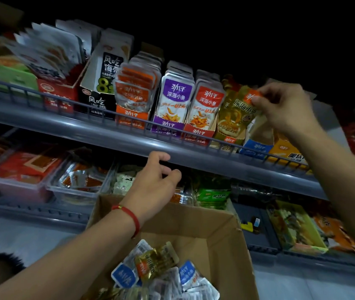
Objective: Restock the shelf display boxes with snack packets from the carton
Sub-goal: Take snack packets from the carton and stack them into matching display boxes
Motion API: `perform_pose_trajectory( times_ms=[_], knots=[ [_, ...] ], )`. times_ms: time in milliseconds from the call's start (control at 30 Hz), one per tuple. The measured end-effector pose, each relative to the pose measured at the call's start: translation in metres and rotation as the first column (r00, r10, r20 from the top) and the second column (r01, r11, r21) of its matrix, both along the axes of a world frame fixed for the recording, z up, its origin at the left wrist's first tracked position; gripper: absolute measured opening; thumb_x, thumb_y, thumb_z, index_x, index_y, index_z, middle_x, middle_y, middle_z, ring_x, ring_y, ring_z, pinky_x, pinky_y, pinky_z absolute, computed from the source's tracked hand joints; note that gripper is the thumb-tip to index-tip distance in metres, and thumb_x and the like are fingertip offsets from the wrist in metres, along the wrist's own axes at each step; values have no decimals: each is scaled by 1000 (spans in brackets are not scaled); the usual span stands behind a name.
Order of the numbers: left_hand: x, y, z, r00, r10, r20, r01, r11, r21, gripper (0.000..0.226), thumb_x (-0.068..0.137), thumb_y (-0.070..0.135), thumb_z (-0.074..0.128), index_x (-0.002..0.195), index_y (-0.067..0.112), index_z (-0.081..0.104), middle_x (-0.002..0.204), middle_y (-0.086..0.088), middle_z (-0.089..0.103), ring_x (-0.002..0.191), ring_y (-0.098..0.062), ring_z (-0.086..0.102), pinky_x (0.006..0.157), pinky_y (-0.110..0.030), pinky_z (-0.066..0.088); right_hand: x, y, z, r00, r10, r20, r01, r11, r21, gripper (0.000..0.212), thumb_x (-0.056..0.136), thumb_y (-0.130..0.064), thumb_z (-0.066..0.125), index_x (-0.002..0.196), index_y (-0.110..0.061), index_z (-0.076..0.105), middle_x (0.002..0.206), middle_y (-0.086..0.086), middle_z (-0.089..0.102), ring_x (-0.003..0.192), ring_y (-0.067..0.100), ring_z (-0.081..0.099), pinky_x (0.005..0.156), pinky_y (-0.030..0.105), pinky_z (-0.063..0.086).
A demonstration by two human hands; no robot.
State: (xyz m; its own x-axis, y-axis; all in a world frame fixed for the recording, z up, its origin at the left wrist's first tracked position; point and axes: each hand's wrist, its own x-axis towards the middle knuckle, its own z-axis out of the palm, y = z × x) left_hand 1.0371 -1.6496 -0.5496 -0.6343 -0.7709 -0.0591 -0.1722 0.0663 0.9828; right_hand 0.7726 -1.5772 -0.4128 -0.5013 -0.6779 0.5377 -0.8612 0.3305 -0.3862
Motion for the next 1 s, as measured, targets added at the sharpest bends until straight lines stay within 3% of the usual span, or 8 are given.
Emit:
perform_pose_trajectory(
  times_ms=[233, 433, 833, 1000],
  knots=[
    [-1, -1, 2, 1000, 5, 10, -5, 1000, 0, 42, 97, 35, 57, 133, 34, 38, 109, 5, 62, 96, -19, 66, 88, -48, 57, 2, -13, -11, 998, -41, -55, 48, 991, 128, 27, 101, -31, 60, 124, -19, 66, 118, -1, 65, 102, 7, 52, 87, 28, 40],
    [-2, -1, 4, 1000, 3, 21, -3, 1000, -15, 42, 97, 35, 56, 134, 33, 37, 110, 6, 62, 95, -17, 66, 88, -47, 57, -9, -20, -7, 986, -56, -157, 84, 981, 177, 36, 97, -28, 65, 132, -18, 63, 134, 10, 58, 123, 27, 54, 90, 31, 37],
    [-1, 2, 7, 999, 0, 39, 1, 1000, -12, 43, 97, 33, 57, 135, 32, 37, 110, 4, 62, 93, -18, 67, 85, -48, 58, -17, -25, -5, 960, 32, -280, 31, 976, 217, 38, 97, -17, 65, 135, -11, 62, 134, 12, 54, 124, 27, 49, 96, 26, 31],
    [0, 2, 6, 999, -8, 38, 8, 1000, -16, 44, 98, 33, 58, 136, 33, 37, 113, 6, 59, 96, -20, 67, 85, -49, 58, -20, -18, -10, 954, 29, -297, 25, 984, 175, 50, 93, -17, 69, 141, -15, 56, 141, 11, 52, 133, 29, 46, 109, 36, 35]
  ],
)
